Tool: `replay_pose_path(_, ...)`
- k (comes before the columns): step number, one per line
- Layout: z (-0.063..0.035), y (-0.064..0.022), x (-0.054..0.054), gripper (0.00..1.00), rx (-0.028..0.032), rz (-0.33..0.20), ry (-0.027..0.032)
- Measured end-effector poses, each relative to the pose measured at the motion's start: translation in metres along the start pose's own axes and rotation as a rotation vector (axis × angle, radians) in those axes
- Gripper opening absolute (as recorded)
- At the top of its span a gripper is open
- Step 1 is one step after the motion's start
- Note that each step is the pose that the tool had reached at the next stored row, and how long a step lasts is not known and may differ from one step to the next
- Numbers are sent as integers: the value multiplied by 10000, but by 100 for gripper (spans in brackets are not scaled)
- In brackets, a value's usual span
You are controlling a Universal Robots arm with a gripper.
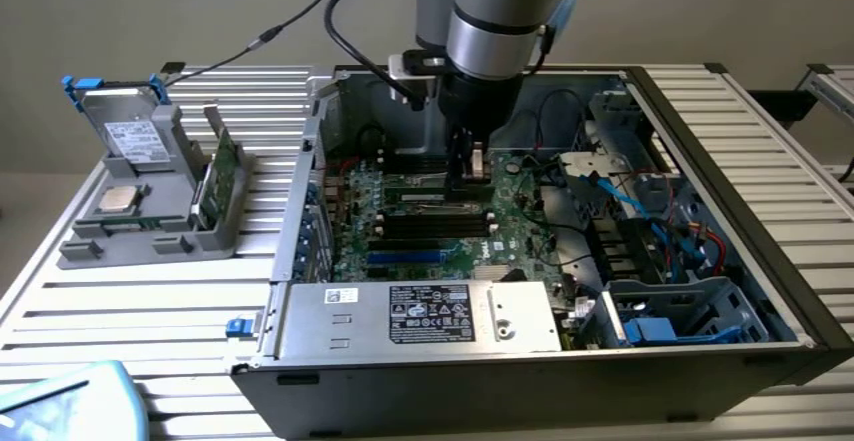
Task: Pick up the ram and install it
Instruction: 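Insert the ram into the slot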
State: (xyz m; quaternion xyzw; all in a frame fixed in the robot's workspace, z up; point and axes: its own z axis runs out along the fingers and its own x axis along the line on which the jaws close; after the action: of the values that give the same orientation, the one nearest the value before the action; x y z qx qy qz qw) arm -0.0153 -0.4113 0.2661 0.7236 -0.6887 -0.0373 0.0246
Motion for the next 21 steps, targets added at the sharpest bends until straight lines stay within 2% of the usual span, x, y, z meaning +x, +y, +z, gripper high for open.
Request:
replay_pose_path(13, 178, 3, 3, 14, 21, -91, 101)
replay_pose_path(21, 298, -6, 5, 14, 28, -126, 143)
